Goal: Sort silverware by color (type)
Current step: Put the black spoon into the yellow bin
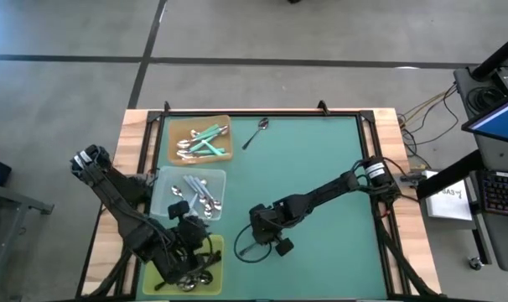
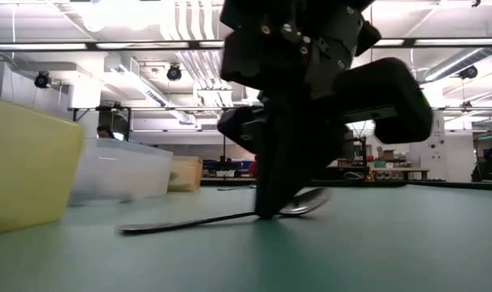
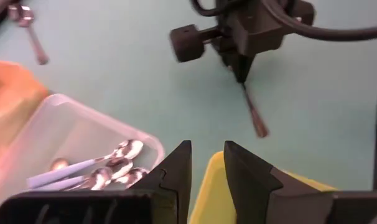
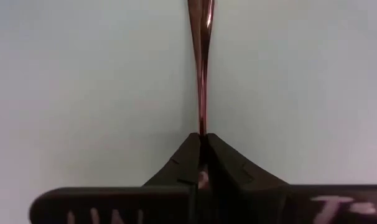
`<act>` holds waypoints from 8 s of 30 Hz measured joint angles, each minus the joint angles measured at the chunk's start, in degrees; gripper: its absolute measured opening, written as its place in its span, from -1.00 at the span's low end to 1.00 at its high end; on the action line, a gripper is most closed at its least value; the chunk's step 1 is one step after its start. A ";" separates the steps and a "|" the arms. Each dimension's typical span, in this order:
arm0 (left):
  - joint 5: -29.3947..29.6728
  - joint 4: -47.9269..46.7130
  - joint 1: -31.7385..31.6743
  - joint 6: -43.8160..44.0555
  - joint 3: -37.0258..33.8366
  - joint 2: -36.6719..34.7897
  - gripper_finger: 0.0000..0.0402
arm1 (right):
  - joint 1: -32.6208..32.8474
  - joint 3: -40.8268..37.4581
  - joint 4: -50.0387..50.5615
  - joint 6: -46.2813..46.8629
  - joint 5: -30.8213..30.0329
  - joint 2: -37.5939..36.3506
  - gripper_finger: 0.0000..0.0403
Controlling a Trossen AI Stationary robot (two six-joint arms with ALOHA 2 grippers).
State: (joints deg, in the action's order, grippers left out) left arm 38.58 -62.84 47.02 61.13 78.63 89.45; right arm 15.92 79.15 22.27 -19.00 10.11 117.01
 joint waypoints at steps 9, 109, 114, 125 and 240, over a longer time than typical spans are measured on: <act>3.67 -3.20 0.67 4.92 -0.02 -0.61 -0.61 | -0.41 -0.35 4.58 5.28 0.35 -3.25 -0.95; -22.36 105.95 -62.53 -46.80 -44.72 -20.94 -0.21 | -24.80 7.61 -9.16 6.35 -30.67 -23.21 -0.96; -19.10 105.40 -62.53 -52.15 -43.29 -20.96 -0.19 | -24.39 7.60 -9.24 6.09 -30.99 -23.21 -0.96; -19.01 104.69 -62.53 -54.60 -42.62 -20.98 -0.33 | -24.41 7.60 -10.48 0.99 -34.60 -23.47 -0.96; 8.90 -26.93 -15.85 9.35 2.12 -5.78 -0.48 | -40.44 2.41 -6.02 -18.96 -8.17 -5.72 -0.62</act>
State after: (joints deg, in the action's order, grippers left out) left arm 47.48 -89.77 31.17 70.48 80.75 83.67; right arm -24.52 81.56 16.25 -37.96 1.94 111.29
